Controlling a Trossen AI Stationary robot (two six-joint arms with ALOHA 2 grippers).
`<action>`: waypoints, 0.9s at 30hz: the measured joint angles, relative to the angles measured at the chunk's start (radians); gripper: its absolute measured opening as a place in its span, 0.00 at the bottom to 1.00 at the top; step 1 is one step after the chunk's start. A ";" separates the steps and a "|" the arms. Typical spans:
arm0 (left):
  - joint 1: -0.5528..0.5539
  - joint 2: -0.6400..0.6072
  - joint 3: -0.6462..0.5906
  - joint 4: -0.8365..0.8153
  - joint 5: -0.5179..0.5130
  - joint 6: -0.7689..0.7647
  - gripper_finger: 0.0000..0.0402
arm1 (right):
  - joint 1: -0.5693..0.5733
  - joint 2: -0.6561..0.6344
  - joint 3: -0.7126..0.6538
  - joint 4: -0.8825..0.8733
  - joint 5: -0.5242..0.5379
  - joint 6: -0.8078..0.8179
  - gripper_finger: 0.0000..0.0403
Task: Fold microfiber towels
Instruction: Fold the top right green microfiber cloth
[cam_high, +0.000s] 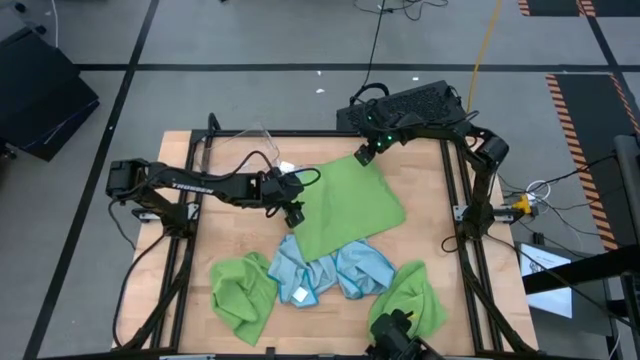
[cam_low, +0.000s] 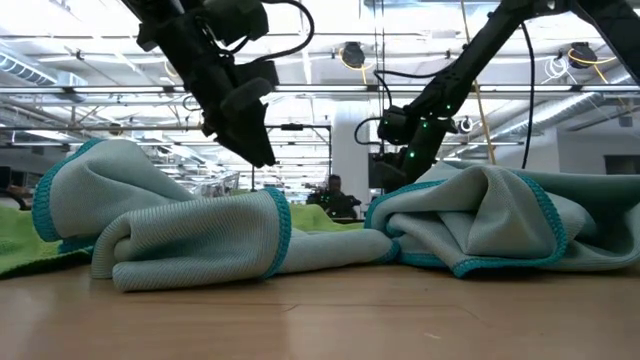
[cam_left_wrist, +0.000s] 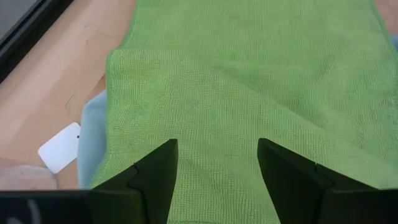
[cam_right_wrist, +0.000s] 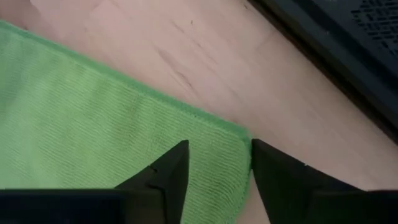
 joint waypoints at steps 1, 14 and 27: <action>0.000 0.000 0.000 -0.001 0.000 -0.001 0.56 | 0.000 -0.002 0.000 0.002 0.000 -0.004 0.34; -0.022 -0.016 -0.001 -0.177 -0.094 -0.165 0.56 | -0.024 -0.008 0.000 0.002 0.082 -0.120 0.02; -0.106 -0.016 -0.001 -0.323 -0.225 -0.550 0.56 | -0.003 -0.044 0.000 -0.028 0.077 -0.210 0.00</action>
